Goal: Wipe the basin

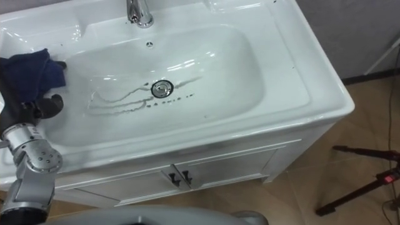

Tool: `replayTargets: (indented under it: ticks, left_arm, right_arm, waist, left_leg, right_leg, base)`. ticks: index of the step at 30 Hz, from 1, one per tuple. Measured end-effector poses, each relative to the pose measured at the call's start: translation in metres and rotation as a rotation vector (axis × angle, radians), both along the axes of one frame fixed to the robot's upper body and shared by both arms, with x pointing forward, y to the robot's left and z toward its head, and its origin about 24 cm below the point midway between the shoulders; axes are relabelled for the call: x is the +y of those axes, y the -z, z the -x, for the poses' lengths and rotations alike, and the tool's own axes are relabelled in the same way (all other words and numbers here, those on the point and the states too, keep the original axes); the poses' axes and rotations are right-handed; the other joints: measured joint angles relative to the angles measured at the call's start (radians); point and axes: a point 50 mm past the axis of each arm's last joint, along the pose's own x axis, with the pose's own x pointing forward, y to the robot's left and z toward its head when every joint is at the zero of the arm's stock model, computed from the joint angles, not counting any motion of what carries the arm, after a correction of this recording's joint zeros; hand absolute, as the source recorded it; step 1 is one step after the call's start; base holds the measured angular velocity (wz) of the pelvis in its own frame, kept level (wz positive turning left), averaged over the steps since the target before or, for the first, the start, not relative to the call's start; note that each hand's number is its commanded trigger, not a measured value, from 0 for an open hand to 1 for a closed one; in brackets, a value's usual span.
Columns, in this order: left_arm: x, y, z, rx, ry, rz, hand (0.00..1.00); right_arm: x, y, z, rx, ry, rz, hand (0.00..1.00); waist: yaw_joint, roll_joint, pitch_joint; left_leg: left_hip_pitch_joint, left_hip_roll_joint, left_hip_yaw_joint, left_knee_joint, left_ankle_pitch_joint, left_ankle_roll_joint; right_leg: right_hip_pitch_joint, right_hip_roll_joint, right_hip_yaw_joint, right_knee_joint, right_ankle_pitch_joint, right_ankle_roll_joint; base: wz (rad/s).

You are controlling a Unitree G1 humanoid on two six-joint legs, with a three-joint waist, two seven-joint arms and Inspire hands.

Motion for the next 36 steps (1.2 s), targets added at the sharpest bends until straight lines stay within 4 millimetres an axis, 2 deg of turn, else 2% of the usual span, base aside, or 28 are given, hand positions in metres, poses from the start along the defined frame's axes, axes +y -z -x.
replayTargets:
  ticks: [3, 8, 11, 18, 36]
  left_arm:
    - [0.001, 0.002, 0.001, 0.017, -0.013, 0.000, 0.00]
    - [0.010, 0.019, 0.012, 0.114, -0.072, 0.010, 0.00]
    - [0.015, 0.023, 0.015, 0.130, -0.096, 0.011, 0.00]
    - [0.015, 0.025, 0.017, 0.145, -0.106, 0.011, 0.00]
    - [0.016, 0.026, 0.014, 0.182, -0.110, 0.027, 0.00]
  right_arm:
    - [0.000, 0.000, 0.003, 0.009, 0.002, 0.007, 0.00]
    - [0.000, 0.000, 0.006, 0.044, -0.026, 0.010, 0.00]
    - [-0.001, 0.000, 0.010, 0.064, -0.041, 0.018, 0.00]
    - [-0.001, -0.001, 0.014, 0.093, -0.063, 0.026, 0.00]
    - [-0.001, -0.001, 0.016, 0.123, -0.055, 0.019, 0.00]
  waist:
    - [0.000, -0.001, 0.0007]
    - [-0.002, -0.004, 0.0032]
    - [-0.001, -0.005, 0.0042]
    - [-0.002, -0.001, 0.0053]
    - [-0.002, 0.005, 0.0004]
  left_leg:
    - [-0.001, -0.001, 0.000, 0.000, 0.000, 0.000]
    - [0.003, -0.001, 0.001, 0.000, 0.000, 0.000]
    - [0.004, 0.000, 0.001, -0.003, 0.000, 0.000]
    - [0.005, 0.000, 0.001, -0.005, 0.000, 0.000]
    - [0.007, 0.000, 0.004, -0.002, 0.000, 0.000]
  right_leg:
    - [-0.001, -0.001, 0.000, 0.000, 0.000, 0.000]
    - [-0.008, 0.001, 0.001, 0.002, 0.000, 0.000]
    - [-0.007, 0.002, 0.001, 0.006, 0.000, 0.000]
    - [-0.007, 0.002, 0.001, 0.017, 0.000, 0.000]
    - [-0.006, 0.002, 0.002, 0.017, 0.000, 0.000]
  base:
    - [0.00]
    - [0.00]
    - [0.00]
    - [0.00]
    - [0.00]
